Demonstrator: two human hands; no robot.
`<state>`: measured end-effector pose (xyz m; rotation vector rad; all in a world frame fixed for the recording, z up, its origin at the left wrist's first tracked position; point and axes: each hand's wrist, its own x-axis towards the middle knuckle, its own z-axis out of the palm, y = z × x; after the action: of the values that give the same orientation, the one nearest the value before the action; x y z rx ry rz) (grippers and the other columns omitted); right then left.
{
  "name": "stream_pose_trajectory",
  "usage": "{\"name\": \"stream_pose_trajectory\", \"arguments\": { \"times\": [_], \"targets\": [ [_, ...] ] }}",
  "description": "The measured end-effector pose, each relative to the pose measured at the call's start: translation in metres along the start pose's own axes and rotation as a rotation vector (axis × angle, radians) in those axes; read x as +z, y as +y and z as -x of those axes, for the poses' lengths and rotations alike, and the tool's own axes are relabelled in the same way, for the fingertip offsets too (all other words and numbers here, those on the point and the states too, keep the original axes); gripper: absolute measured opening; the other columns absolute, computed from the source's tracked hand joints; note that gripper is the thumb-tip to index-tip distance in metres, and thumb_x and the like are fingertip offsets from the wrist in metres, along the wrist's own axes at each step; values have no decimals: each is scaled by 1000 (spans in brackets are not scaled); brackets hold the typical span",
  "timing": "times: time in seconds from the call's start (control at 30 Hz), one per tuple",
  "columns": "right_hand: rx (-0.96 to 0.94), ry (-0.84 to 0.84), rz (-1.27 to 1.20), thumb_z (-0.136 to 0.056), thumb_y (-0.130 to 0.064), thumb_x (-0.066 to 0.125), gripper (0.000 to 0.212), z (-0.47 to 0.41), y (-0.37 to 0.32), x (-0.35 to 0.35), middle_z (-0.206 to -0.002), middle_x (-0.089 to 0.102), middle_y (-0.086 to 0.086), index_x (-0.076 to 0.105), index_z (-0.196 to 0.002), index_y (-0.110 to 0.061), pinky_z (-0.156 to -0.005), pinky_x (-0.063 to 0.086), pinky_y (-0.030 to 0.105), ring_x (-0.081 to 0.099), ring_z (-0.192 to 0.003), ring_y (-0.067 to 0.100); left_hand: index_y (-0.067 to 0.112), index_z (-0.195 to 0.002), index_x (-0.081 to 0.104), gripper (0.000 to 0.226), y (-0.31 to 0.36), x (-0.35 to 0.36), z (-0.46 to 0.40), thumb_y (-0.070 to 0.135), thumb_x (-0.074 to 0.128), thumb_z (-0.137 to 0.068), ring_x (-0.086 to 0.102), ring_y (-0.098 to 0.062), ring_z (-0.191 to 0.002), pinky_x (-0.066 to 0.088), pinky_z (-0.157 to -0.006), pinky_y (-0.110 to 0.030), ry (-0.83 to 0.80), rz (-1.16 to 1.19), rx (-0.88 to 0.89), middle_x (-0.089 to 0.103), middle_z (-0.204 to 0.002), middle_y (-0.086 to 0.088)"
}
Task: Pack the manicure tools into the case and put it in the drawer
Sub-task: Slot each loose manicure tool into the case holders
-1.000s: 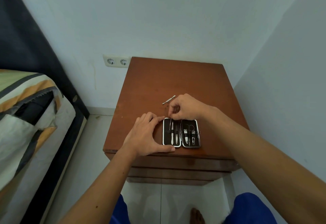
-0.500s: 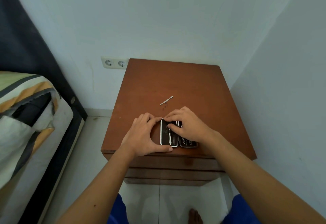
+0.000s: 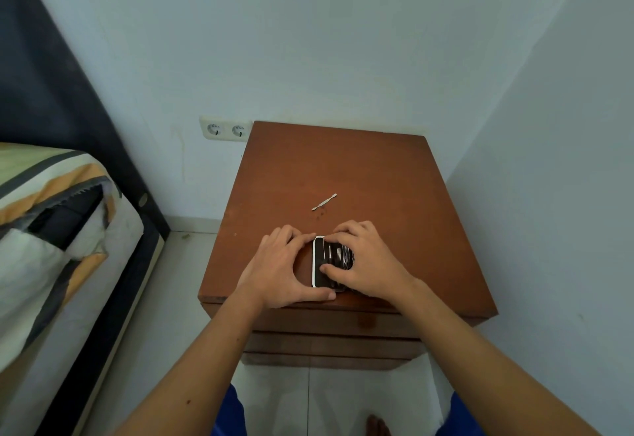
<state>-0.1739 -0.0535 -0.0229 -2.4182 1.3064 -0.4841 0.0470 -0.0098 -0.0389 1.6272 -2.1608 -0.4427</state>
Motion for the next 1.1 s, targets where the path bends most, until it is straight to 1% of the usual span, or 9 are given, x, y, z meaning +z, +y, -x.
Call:
{"name": "stream_pose_trajectory", "arguments": {
  "times": [0.2,0.43,0.5,0.6,0.63,0.73,0.83,0.97,1.1],
  "targets": [
    [-8,-49,19,-81,-61,73,65,-4,0,-6,-131,51,-14,62,-139,-34,-107,37,27,39,-122,13,29,-152,49,120,1,-1,1,100,64,-57,40,-5,-109,37,-103,-28,-8,6,-8,42,-118,17],
    [-21,-63,-34,-70,-76,73,69,0,8,-3,-133,50,-17,69,-126,-36,-110,40,33,38,-126,12,28,-153,49,121,2,-2,1,99,66,-57,40,-6,-108,40,-105,-32,-8,8,-10,42,-118,15],
    [-19,-70,-54,-69,-76,75,69,1,9,-4,-134,50,-19,69,-124,-36,-109,39,30,38,-126,11,28,-153,49,121,1,-1,1,100,65,-57,40,-7,-108,39,-105,-32,-6,4,-9,42,-118,15],
    [54,-5,-179,-74,-69,78,55,-8,9,-8,-127,55,-22,71,-119,-37,-100,37,18,44,-122,6,28,-153,49,122,1,-1,0,101,63,-56,41,-7,-110,39,-107,-33,-7,-3,-7,41,-118,16],
    [97,54,-215,-78,-64,79,47,-16,10,-9,-122,59,-22,73,-115,-36,-97,40,19,49,-118,7,28,-152,49,122,1,0,0,101,63,-56,40,-7,-110,38,-107,-32,-9,-4,-9,41,-118,16],
    [317,200,-252,-84,-51,78,32,-57,21,-8,-107,70,-13,77,-108,-30,-97,52,36,62,-107,13,28,-153,49,124,1,0,-1,101,64,-54,40,-6,-110,37,-108,-31,-7,-5,-9,41,-119,16],
    [487,244,-275,-79,-62,78,49,-91,28,0,-100,71,-11,74,-113,-26,-102,50,39,59,-116,21,29,-154,48,123,-1,-1,0,100,65,-55,39,-5,-109,38,-107,-31,-8,5,-15,41,-119,17],
    [576,250,-72,-63,-85,72,83,-106,17,14,-120,62,-5,70,-121,-25,-107,42,39,47,-122,24,28,-154,47,123,0,-2,0,100,66,-56,39,-6,-110,39,-107,-32,-25,-4,-21,40,-120,17],
    [583,275,-54,-64,-75,81,73,-108,13,24,-124,60,-3,70,-117,-26,-106,40,40,46,-124,26,28,-154,47,122,0,-1,0,98,67,-56,40,-6,-111,39,-107,-32,-26,1,-22,41,-121,16]
  ]
}}
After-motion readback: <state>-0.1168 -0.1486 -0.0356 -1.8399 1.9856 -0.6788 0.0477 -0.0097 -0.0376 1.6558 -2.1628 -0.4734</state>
